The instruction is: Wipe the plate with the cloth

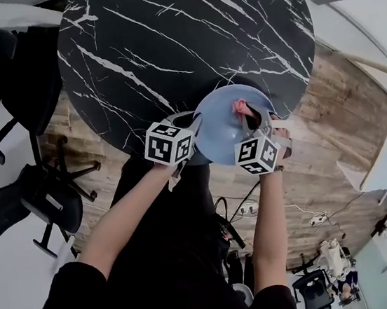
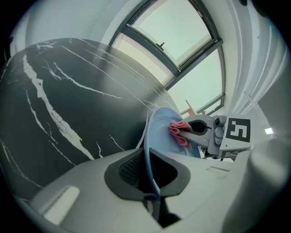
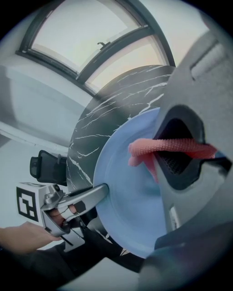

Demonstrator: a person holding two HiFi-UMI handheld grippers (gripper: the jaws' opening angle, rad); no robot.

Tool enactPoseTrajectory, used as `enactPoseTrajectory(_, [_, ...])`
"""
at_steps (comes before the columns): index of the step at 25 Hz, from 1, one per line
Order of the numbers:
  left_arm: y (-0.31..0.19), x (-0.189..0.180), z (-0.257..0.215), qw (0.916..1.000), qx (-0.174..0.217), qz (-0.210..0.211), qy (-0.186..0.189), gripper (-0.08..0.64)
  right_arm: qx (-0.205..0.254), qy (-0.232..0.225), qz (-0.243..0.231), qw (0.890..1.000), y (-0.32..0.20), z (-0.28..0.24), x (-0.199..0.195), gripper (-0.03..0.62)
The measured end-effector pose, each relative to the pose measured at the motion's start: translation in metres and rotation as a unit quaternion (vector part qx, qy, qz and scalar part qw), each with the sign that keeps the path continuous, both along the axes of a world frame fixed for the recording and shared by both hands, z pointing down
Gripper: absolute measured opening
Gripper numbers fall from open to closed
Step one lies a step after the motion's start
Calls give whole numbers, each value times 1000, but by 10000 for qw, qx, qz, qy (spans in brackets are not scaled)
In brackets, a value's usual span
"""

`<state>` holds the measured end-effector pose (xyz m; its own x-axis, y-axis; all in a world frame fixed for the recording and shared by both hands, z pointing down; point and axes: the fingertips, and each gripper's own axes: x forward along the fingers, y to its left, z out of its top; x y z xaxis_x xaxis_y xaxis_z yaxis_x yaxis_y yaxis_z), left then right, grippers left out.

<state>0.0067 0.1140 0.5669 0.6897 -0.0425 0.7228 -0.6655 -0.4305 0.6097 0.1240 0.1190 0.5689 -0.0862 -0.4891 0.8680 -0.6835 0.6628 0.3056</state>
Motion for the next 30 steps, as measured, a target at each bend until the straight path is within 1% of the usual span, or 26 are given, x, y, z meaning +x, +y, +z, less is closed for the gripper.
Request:
enactPoseTrajectory(5, [-1,-1,0,10000,-14,-38,-45,21,-38,47,128,9999,-5,1,1,11])
enactPoseTrajectory(8, [-1,0,1,9999,-69,-64,-87,21,-53,-103,423,9990,-8,2,2,11])
enactPoseTrajectory(10, [0,1,1,9998,-127,-91,-116,25,25,-338,748,9966,-9,-3,4,12])
enactPoseTrajectory(12, [-1,0,0,9998,-124,-102,-146,43,205,-645,1096,9917,-11,-16,2,12])
enactPoseTrajectory(14, [-5,-3,-2,9997,-103,-128,-162,84,405,-963,1394,9847,-13,-34,-2,12])
enactPoseTrajectory(16, [-10,-6,-5,9997,-66,-170,-168,102,642,-1279,1669,9755,-14,-55,-4,12])
enactPoseTrajectory(18, [-15,-9,-10,9997,-6,-193,-167,110,974,-1645,1895,9631,-14,-80,-4,14])
enactPoseTrajectory(19, [-17,-11,-12,9997,18,-201,-165,107,1161,-1881,2001,9545,-14,-95,-4,14])
enactPoseTrajectory(22, [-17,-18,-22,9997,55,-214,-125,101,1596,-2588,2368,9228,-6,-135,-3,14])
enactPoseTrajectory(25, [-12,-22,-42,9998,178,-85,-57,97,1928,-2919,2706,8969,8,-164,6,14])
enactPoseTrajectory(27, [-9,-25,-60,9994,341,32,19,92,2200,-3147,2829,8789,14,-184,10,14])
enactPoseTrajectory(28, [-9,-26,-72,9988,484,57,81,79,2357,-3300,2852,8684,17,-196,9,14])
enactPoseTrajectory(29, [-9,-26,-85,9976,674,72,162,29,2512,-3449,2861,8580,20,-207,8,14])
enactPoseTrajectory(30, [-9,-26,-100,9957,875,108,270,2,2654,-3562,2867,8488,24,-218,7,14])
